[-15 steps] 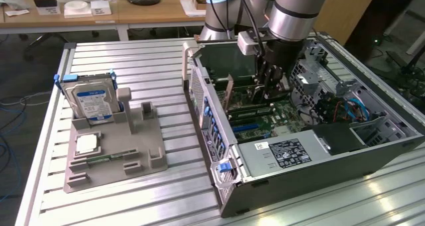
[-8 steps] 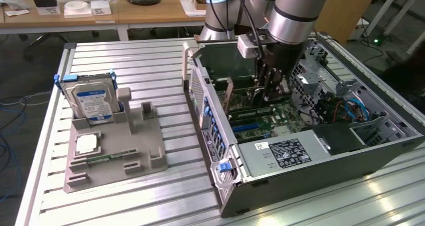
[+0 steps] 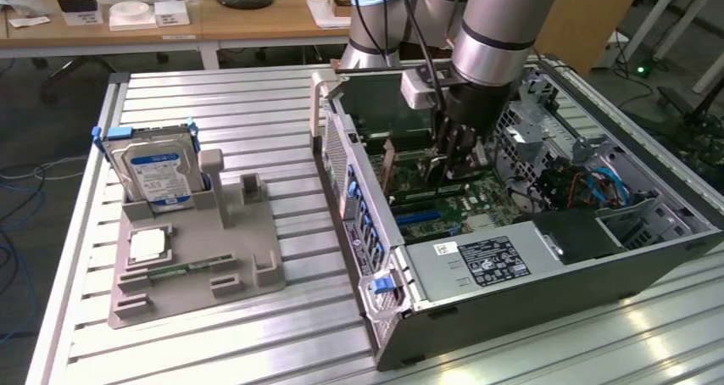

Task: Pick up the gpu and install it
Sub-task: 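Insert the gpu into the slot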

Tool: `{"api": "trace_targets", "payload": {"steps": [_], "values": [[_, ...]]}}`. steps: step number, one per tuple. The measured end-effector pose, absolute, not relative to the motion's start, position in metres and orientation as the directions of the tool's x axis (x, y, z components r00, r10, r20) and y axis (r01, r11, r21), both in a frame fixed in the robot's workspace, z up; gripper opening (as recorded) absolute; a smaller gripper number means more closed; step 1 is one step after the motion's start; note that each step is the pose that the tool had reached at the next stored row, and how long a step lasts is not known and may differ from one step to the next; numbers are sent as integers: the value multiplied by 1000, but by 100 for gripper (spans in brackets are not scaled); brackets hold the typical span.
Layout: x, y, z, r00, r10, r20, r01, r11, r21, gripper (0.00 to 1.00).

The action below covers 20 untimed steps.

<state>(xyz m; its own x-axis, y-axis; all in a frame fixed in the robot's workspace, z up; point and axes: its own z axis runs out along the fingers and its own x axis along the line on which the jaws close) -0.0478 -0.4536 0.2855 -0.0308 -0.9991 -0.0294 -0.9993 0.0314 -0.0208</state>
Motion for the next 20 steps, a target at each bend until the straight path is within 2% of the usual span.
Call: {"api": "trace_targets", "payload": {"steps": [20], "values": [[-53,-459,271,-30,-999,-30,-999,31,-31,28]]}}
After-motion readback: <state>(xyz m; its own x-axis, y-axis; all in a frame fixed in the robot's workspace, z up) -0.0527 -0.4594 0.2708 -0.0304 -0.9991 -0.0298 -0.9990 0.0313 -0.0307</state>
